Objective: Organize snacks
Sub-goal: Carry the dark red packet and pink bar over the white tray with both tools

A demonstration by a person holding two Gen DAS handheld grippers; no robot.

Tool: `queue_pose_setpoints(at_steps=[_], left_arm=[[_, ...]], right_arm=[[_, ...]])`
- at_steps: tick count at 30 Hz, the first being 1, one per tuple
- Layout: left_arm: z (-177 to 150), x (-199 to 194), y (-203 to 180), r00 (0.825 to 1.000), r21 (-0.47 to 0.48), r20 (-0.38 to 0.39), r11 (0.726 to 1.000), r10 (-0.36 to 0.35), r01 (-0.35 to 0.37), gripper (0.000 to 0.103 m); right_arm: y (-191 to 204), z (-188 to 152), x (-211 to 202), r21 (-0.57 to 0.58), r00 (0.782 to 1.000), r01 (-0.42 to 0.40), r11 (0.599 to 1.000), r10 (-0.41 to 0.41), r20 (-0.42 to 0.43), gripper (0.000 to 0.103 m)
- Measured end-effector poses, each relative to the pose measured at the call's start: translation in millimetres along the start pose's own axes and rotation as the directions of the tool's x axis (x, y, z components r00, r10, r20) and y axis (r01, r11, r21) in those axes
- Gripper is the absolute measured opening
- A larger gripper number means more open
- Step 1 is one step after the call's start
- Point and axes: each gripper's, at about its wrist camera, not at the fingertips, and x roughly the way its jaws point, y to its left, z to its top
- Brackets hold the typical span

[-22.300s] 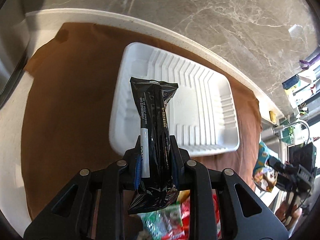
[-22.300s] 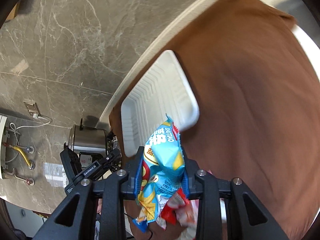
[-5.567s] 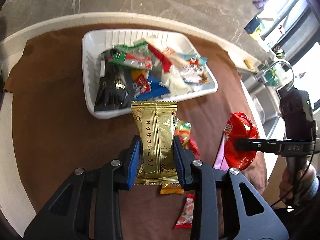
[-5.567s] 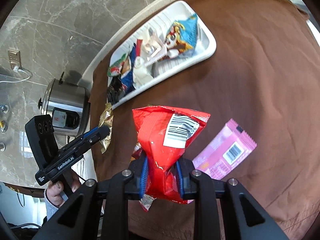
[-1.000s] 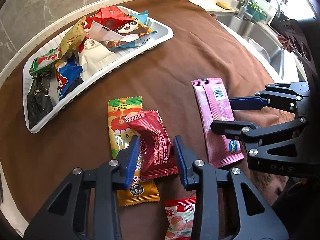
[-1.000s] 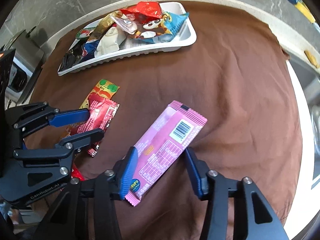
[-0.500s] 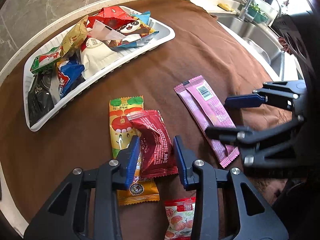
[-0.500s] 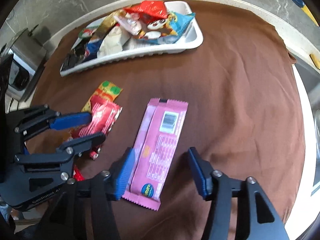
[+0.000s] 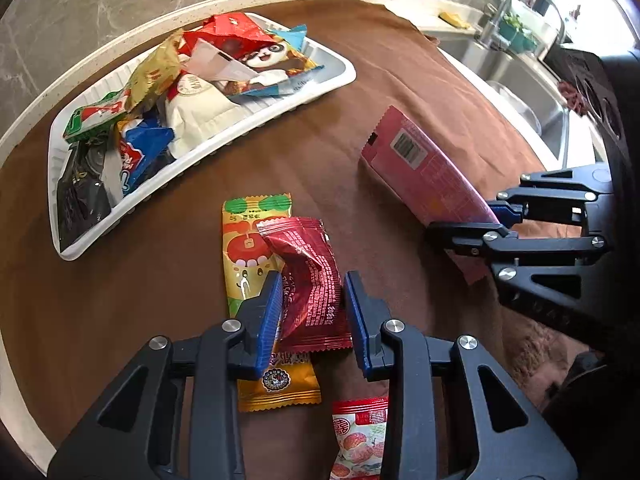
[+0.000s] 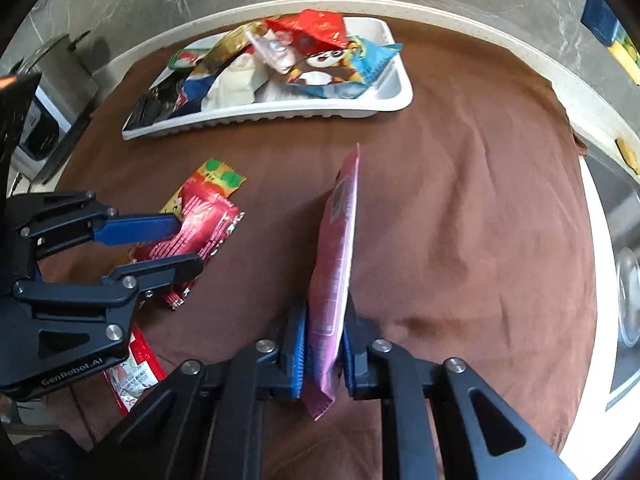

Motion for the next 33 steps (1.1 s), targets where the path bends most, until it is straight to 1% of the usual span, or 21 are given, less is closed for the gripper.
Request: queue_pose_setpoints(at_steps=[4,10,15,25,30,33], left_arm=[[0.9,-8.3,7.8,1.000,-0.030,0.016,0.999,-0.013,0.013,0.029],[5.2,-23.7,15.3,0.999,-0.060,0.046,0.998,-0.029,0.031,0.029],[7.9,-34.6,21.0,0.996,-0.095,0.065,0.994,-0.054,0.060,0.029],[12.0,-61.6,48.1,0.987,-0.193,0.125,0.973,-0.101,0.124,0.029],[14.1,-77.4,65.0,0.983,-0.233,0.156,0.964,-0.096,0.131,0.029],[14.5,-86.7,76.7,0.981,-0.255,0.175,0.959,-0.080,0.124,0.029]], right_arm=[[-14.0,0.3,-12.4,0.041,0.999,-0.038,0.998,0.037,0.026,0.015],[-36.1,1.4,-24.0,0.107,0.995,-0.092,0.990,0.089,0.038,0.015],[-32.1,16.0,-23.5,0.139,0.990,-0.135,0.981,0.129,0.053,0.015],[-30.4,30.0,-38.1,0.142,0.978,-0.197,0.970,0.185,0.095,0.015],[-28.5,42.3,-41.2,0.131,0.972,-0.219,0.967,0.205,0.112,0.015],[-27.6,52.8,-42.2,0.117,0.969,-0.228,0.967,0.213,0.125,0.015]])
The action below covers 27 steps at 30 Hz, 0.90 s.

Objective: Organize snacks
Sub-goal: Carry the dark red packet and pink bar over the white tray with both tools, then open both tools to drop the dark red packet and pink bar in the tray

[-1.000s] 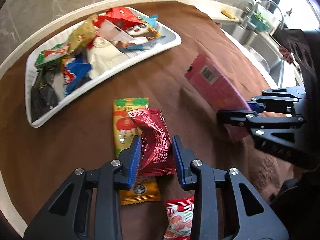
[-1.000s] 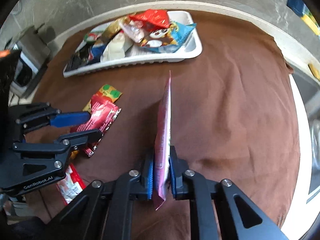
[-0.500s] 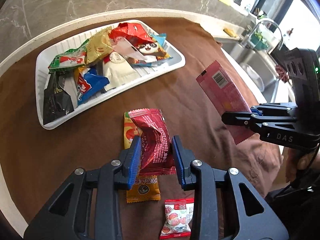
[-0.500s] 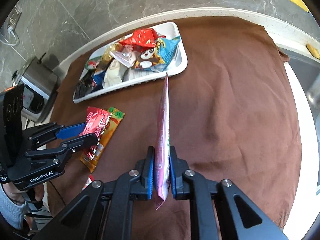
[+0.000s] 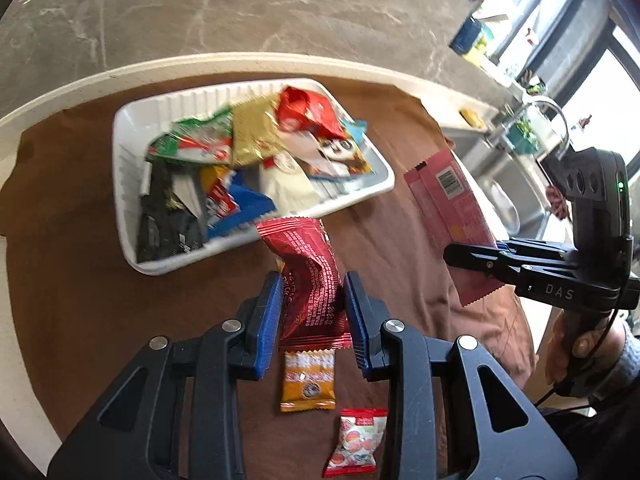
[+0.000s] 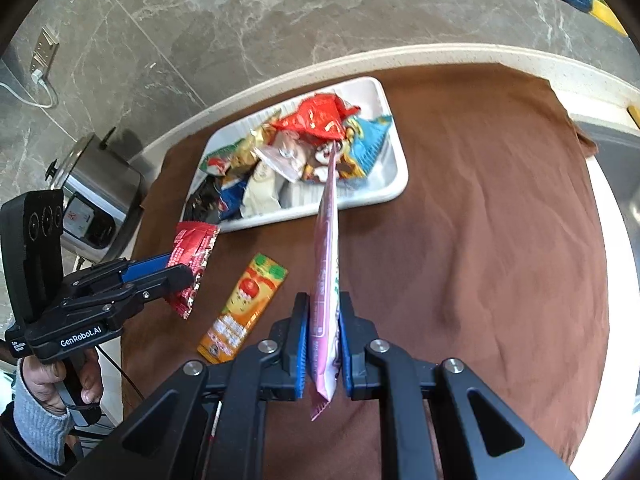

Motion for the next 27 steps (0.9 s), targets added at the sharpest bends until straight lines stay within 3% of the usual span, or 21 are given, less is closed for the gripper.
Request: queue_pose_setpoints(at_steps=[14,27], left_arm=[[44.0,-13.3,48.0,0.993,-0.095,0.085,0.993,0.080,-0.072,0.029],[70.9,6.6,88.4,0.986,-0.161,0.091,0.979,0.142,-0.126,0.029]], right_arm=[[12.3,64.0,18.1,-0.077,0.998,-0.030,0.997,0.034,0.049,0.015],[29.8,117.9,64.4,-0.127,0.997,-0.061,0.990,0.065,0.030,0.015]])
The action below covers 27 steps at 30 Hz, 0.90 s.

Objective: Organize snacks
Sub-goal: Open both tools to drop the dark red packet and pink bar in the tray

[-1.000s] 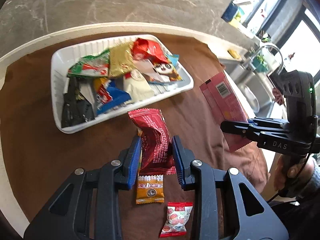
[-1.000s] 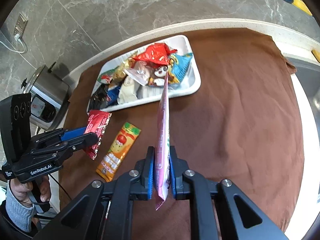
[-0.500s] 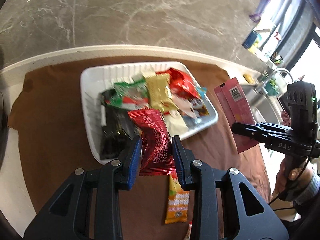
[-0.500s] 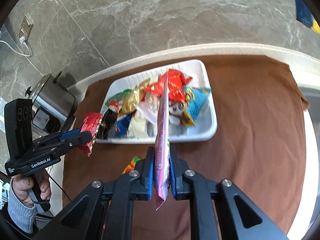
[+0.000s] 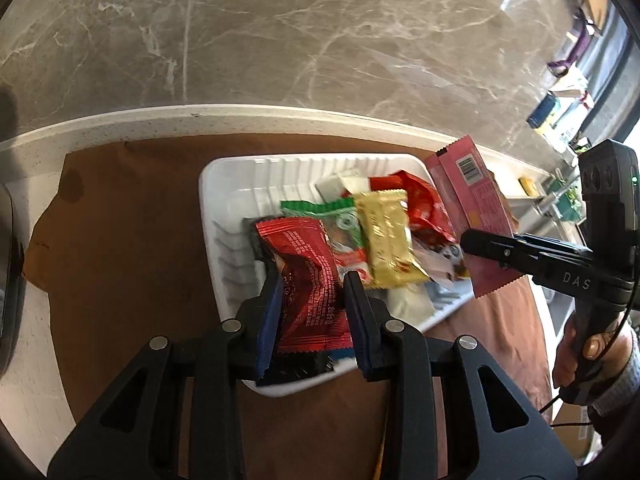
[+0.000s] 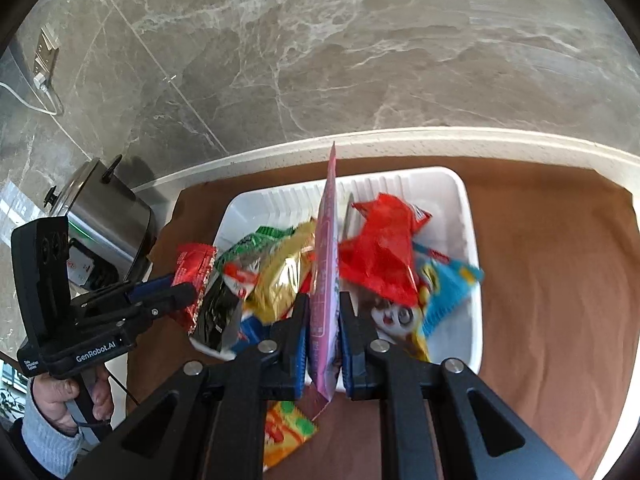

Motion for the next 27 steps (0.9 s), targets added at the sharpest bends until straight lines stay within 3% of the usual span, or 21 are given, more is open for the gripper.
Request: queue_pose_setpoints(at_steps=[14,15,16,18,21,27], left_arm=[[2.9,31.1,13.5,0.998,-0.012,-0.028,0.998,0.057,-0.058,0.030],[2.8,31.1,13.6,0.998,-0.013,-0.029,0.998,0.058,-0.059,0.030],[2.9,31.2,13.6,0.997,-0.011,-0.031,0.998,0.064,-0.064,0.030],[3.3,31.0,12.9,0.997,-0.007,-0.030,0.997,0.077,-0.077,0.031],[3.0,25.8,11.4,0.996,-0.006,-0.021,0.996,0.087,-0.087,0.038],[3.2,9.9,7.5,0.994,-0.013,0.011,0.994,0.106,-0.106,0.039]], right_arm=[[-9.3,10.8,36.3,-0.021,0.998,0.032,0.999,-0.033,-0.044,0.017],[-9.1,10.6,35.5,-0.024,0.998,0.035,0.999,-0.036,-0.042,0.024],[-8.7,10.6,34.2,-0.026,0.998,0.043,0.999,-0.044,-0.039,0.039],[-7.4,11.0,28.0,-0.034,0.999,0.050,0.998,-0.050,-0.018,0.051],[-4.7,11.6,17.0,-0.055,0.998,0.067,0.996,-0.066,0.016,0.051],[-4.0,10.1,-5.9,-0.064,0.995,0.072,0.995,-0.067,0.072,0.056]])
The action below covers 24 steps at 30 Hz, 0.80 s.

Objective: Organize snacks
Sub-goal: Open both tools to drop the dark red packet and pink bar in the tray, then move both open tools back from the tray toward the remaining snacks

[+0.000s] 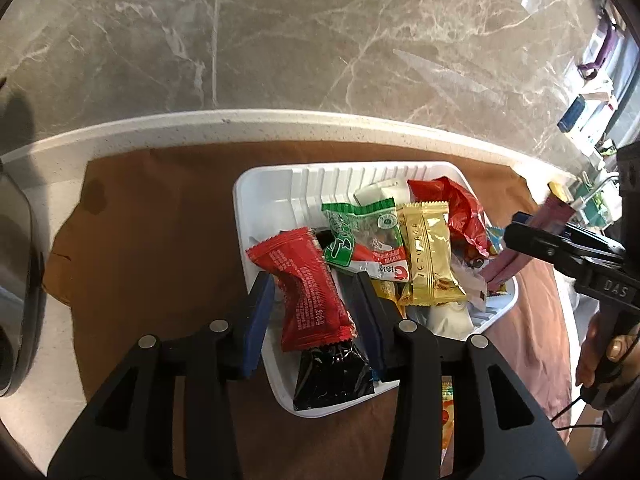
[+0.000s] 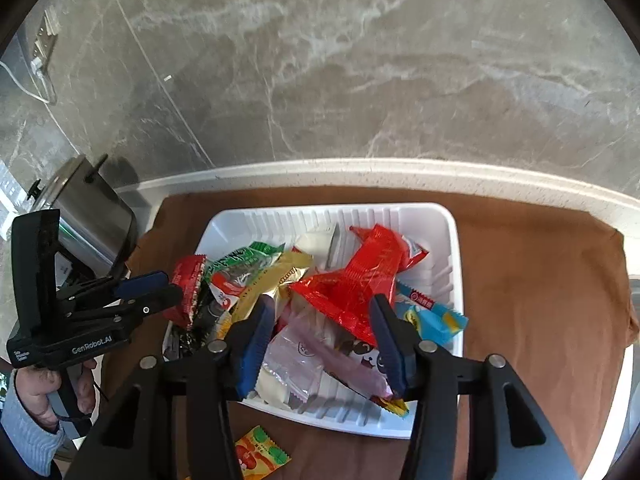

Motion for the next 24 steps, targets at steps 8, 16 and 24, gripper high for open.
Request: queue_pose_setpoints(at_steps=[8,16,24], left_arm=[[-4.0,-27.2,-3.6,0.999,-0.012,0.042,1.000,0.004,-0.004,0.040],[-19.9,-44.4,-6.9,0.999,-0.024,0.048,1.000,-0.003,0.005,0.040],[-29.4,-51.5,-8.8,0.999,-0.028,0.046,0.999,-0.013,0.014,0.040]], right_arm=[[-6.3,-10.6,-21.8,0.015,0.999,0.013,1.000,-0.013,0.029,0.059],[-10.6,-23.3,-27.7,0.033,0.999,0.030,0.999,-0.031,0.034,0.062],[-26.8,-28.6,-11.6,0.069,0.997,0.075,0.995,-0.076,0.021,0.063]])
